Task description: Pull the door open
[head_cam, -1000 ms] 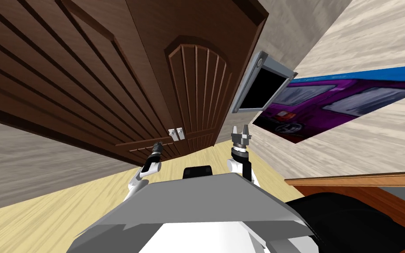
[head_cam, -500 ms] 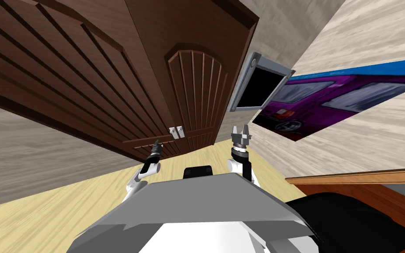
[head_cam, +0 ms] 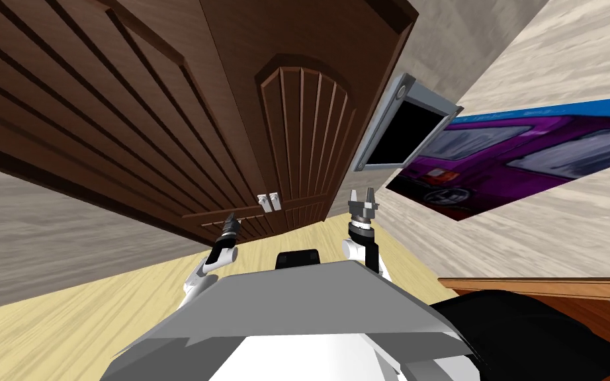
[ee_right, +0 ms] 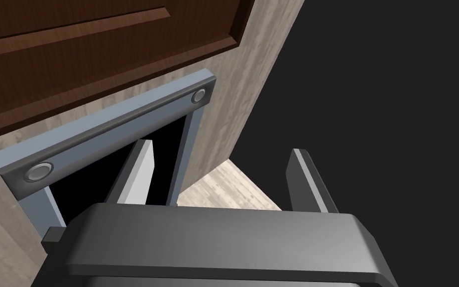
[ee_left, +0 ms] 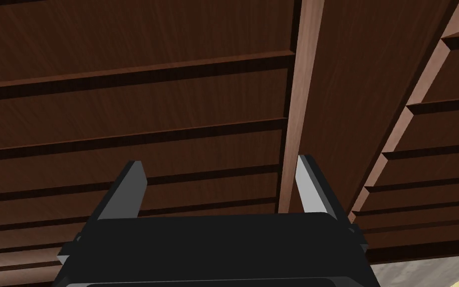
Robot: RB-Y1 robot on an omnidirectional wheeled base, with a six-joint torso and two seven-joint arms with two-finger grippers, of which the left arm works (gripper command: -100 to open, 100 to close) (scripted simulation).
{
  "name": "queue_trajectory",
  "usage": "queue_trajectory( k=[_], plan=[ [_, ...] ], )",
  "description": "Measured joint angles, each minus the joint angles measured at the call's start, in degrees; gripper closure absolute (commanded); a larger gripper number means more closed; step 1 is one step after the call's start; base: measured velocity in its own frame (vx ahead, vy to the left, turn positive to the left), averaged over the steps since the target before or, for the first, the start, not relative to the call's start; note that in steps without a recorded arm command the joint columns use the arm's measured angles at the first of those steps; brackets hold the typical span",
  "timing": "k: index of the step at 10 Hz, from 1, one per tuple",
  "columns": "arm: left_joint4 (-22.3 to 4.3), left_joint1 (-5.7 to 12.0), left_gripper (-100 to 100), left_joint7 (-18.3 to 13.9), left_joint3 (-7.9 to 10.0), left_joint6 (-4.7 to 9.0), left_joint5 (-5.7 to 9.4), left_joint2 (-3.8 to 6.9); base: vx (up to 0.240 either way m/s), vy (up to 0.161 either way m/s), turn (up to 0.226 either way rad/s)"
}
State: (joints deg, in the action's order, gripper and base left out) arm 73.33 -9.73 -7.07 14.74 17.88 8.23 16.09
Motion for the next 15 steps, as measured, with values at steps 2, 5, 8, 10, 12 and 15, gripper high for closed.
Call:
queue_trajectory(
  k=[2, 5, 8, 10, 12, 15],
  plan=[
    [0.25, 1.19, -100, 0.05, -0.81, -0.14, -0.12, -0.45, 0.201, -0.070, -0.134],
    [0.65, 2.66, 100, -0.17, -2.42, 0.15, -0.27, -1.06, 0.102, -0.042, -0.061],
    [0.76, 2.66, 100, -0.14, -2.24, 0.19, -0.25, -0.96, -0.030, 0.015, 0.000],
    [0.65, 2.52, 100, -0.14, -2.30, 0.11, -0.26, -1.02, -0.007, 0.001, 0.001],
    [0.50, 2.24, -100, -0.10, -1.85, -0.03, -0.20, -0.79, -0.165, 0.096, 0.136],
    [0.88, 0.91, -100, -0.49, -1.69, 0.05, -0.02, -0.24, -0.195, 0.001, -0.012]
  ],
)
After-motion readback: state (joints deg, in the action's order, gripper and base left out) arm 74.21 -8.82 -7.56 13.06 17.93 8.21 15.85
